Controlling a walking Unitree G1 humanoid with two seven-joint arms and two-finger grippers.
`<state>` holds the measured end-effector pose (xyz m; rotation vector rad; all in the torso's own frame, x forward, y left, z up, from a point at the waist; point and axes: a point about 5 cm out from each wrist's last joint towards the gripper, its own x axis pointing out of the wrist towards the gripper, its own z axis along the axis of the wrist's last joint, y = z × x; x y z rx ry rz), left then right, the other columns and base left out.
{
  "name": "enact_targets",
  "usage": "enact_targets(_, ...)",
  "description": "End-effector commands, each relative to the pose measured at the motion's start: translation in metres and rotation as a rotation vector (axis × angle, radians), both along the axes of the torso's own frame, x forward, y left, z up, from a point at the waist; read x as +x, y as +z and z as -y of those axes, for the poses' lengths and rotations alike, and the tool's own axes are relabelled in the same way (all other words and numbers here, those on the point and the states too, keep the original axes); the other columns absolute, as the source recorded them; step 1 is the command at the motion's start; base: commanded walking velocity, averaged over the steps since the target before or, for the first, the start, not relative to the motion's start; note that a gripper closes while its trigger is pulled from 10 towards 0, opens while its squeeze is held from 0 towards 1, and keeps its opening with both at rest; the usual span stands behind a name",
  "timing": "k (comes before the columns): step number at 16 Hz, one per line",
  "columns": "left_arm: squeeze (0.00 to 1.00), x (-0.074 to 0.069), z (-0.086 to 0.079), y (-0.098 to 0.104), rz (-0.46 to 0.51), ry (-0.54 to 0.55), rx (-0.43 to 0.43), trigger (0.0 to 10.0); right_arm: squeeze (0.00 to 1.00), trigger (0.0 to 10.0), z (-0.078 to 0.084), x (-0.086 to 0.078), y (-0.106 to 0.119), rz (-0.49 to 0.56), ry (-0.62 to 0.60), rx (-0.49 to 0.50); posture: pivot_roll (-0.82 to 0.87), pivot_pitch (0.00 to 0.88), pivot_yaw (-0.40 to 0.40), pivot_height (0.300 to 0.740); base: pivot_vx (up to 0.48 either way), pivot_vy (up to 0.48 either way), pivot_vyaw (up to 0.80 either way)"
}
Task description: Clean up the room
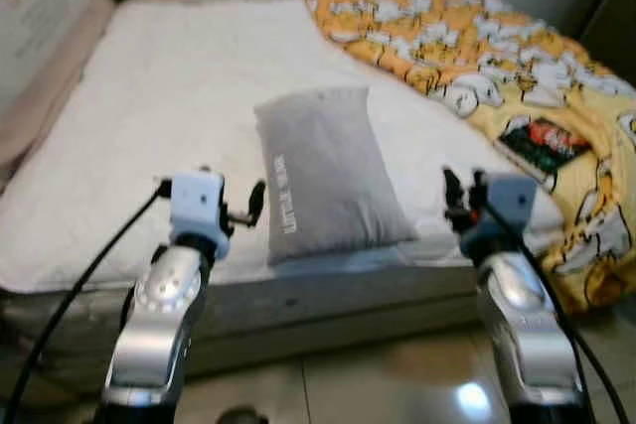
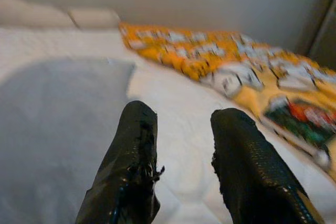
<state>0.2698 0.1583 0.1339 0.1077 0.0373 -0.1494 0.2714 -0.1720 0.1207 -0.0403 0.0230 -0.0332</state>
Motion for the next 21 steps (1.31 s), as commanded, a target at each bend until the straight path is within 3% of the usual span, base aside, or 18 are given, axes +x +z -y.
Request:
enact_targets(1,0.00,0.001,0.000,0.004,0.016,-0.011,-0.001,10.0,0.00,10.0,-0.001,0.002,0.003,0.007,0.018,-0.021,0.06,0.020,-0.054,0.740,0.274,0.000,0.00)
enact_targets(13,0.00,0.005,0.001,0.012,0.047,0.004,-0.022,10.0,0.00,10.0,0.002,0.007,0.015,0.028,0.055,0.014,0.05,0.011,-0.061,0.740,0.276,0.000,0.00)
enact_targets(15,0.00,0.005,0.000,0.011,0.045,0.005,-0.014,10.0,0.00,10.0,0.000,0.007,0.014,0.019,0.092,-0.049,0.05,0.002,-0.062,0.740,0.276,0.000,0.00)
enact_targets(18,0.00,0.006,0.001,0.011,0.047,0.002,-0.012,10.0,0.00,10.0,0.003,0.007,0.011,0.005,0.062,-0.044,0.05,0.000,-0.062,0.740,0.275,0.000,0.80)
enact_targets(21,0.00,0.007,0.002,0.011,0.050,-0.007,-0.006,10.0,0.00,10.0,0.007,0.008,0.009,0.004,0.041,-0.045,0.05,0.000,-0.060,0.740,0.277,0.000,0.00)
